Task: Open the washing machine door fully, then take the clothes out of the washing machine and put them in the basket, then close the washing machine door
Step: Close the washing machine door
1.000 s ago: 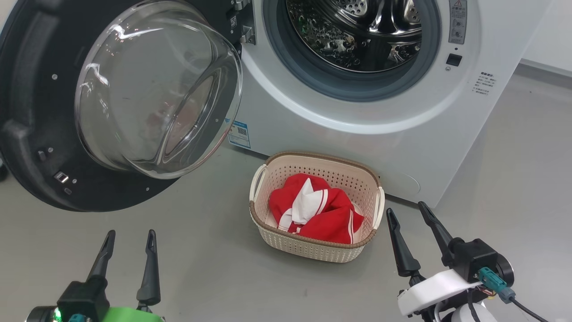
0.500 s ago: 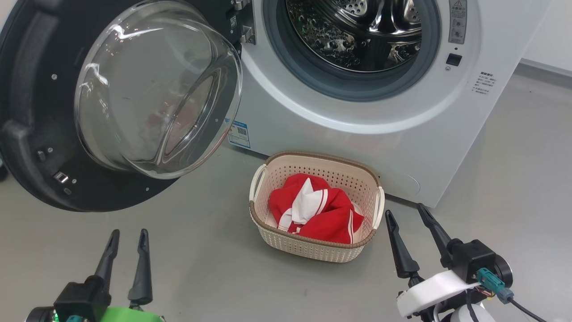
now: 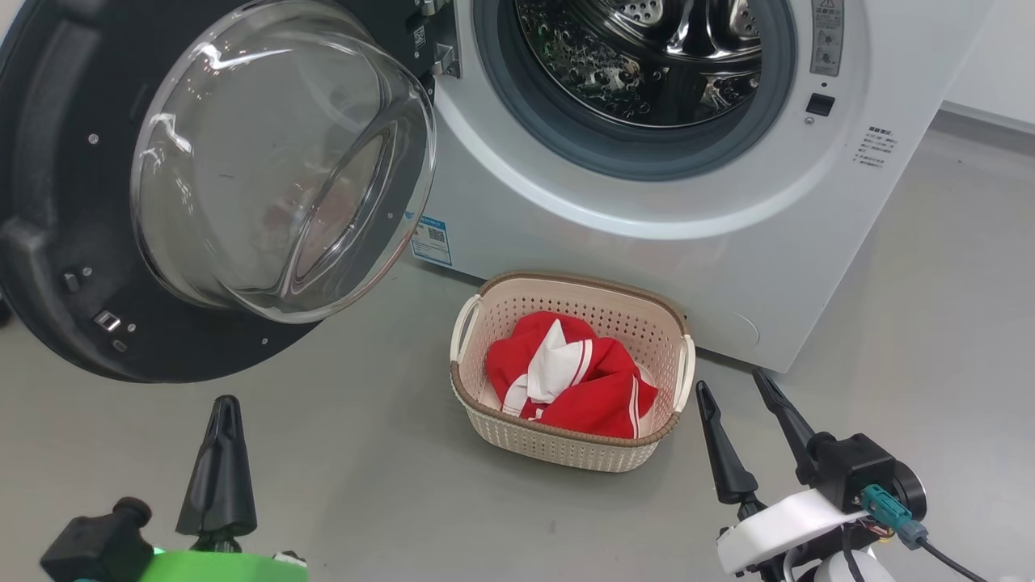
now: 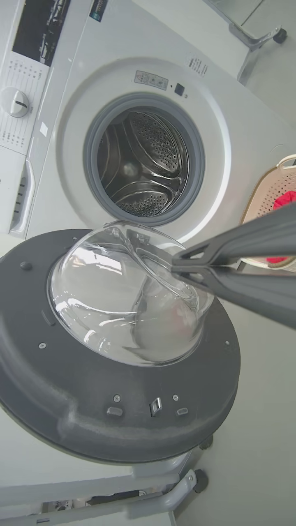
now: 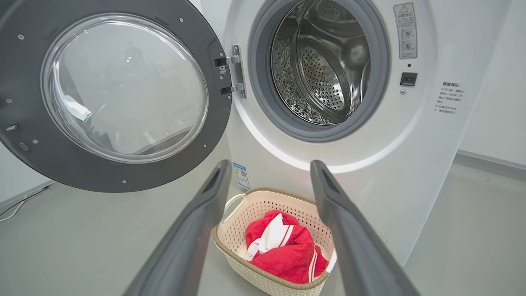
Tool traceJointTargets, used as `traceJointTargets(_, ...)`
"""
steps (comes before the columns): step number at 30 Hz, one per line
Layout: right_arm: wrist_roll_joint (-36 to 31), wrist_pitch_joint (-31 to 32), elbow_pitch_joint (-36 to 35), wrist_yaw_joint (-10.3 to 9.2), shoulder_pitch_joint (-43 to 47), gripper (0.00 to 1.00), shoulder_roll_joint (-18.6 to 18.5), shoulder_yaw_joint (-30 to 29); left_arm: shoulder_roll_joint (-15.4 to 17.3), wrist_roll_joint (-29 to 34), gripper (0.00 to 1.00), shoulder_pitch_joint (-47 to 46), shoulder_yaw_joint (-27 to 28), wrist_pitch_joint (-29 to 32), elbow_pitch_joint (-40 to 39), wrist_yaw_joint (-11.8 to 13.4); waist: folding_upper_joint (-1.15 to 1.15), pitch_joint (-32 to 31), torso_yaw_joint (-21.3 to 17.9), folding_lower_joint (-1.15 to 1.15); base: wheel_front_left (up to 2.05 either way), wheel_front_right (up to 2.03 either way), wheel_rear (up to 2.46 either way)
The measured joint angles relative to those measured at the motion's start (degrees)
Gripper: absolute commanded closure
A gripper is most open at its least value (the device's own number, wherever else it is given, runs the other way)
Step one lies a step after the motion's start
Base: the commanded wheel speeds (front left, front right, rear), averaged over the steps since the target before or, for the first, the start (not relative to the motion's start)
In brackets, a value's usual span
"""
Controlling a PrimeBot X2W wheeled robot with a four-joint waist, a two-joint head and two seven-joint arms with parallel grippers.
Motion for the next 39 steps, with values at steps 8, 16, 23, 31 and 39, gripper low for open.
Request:
traceJointTargets(8, -0.1, 0.0, -0.1, -0.22, -0.1, 0.00, 0.0, 0.1, -1.1, -22.7, 1.00, -0.2, 1.6, -0.5, -4.5, -5.6, 0.00, 0.8, 0.0, 0.00, 0.00, 0.00, 0.00)
traceJointTargets(16, -0.2, 0.0, -0.1, -0.27, -0.4, 0.00, 0.0, -0.2, -1.1, -42.5, 1.00, -1.9, 5.9, -2.0, -8.6, -7.2, 0.00, 1.9, 0.2, 0.00, 0.00, 0.00, 0.00)
traceJointTargets(23, -0.6, 0.0, -0.4, -0.30, -0.9, 0.00, 0.0, -0.8, -1.2, -50.4, 1.00, -5.1, 14.3, -2.8, -11.8, -7.9, 0.00, 2.7, 0.3, 0.00, 0.00, 0.00, 0.00)
traceJointTargets(31, -1.2, 0.0, -0.8, -0.36, -1.6, 0.00, -0.4, -1.2, 4.5, -55.9, 1.00, -10.0, 25.7, -2.5, -9.8, -8.0, 0.00, 4.1, 0.8, 0.00, 0.00, 0.00, 0.00)
traceJointTargets(39, -1.6, 0.0, -1.0, -0.35, -2.6, 0.00, -1.0, -1.4, 12.0, -62.3, 1.00, -16.8, 33.5, 0.4, -0.9, -6.8, 0.00, 5.4, 1.1, 0.00, 0.00, 0.00, 0.00)
